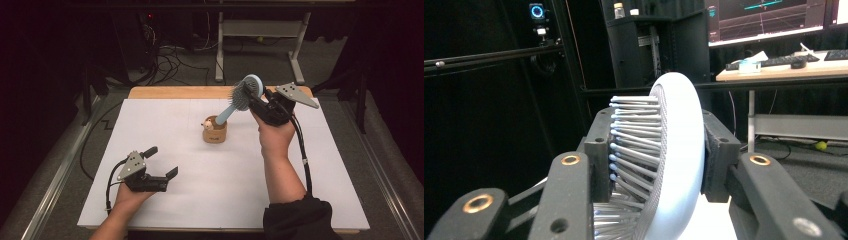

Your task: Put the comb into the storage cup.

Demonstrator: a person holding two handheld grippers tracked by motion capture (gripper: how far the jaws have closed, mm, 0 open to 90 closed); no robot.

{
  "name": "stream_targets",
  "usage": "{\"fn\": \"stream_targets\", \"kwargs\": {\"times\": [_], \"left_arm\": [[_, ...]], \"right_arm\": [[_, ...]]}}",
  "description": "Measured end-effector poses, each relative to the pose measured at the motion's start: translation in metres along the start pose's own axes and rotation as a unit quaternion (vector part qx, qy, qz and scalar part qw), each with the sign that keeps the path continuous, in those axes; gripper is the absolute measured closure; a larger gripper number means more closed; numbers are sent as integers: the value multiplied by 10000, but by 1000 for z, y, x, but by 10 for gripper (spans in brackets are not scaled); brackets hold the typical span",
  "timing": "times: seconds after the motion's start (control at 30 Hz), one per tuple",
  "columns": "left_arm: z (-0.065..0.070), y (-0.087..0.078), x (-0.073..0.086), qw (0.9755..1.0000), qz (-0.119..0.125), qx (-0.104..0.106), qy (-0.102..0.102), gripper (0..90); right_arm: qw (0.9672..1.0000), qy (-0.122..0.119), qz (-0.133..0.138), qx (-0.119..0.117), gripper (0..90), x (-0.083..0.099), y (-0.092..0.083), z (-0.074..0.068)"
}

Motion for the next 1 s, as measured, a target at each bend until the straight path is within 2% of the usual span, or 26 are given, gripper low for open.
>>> {"fn": "stream_targets", "kwargs": {"times": [0.4, 1.0], "left_arm": [[-1, -1, -1, 10000, 15, -8, -20, 0], [-4, -3, -1, 10000, 46, -50, -61, 0]], "right_arm": [[9999, -66, -35, 71, 594, 7, 7, -1], [9997, -121, -187, 27, 592, 24, 19, -8]]}}
Point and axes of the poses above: each handheld gripper's, and its own axes: y roughly forward along the jaws, x roughly out of its underside, z roughly to its right, the point moved 8 cm from there along y, roughly forward along the jaws, and after that the axes turned 11 degrees about x, right-handed, at the moved point
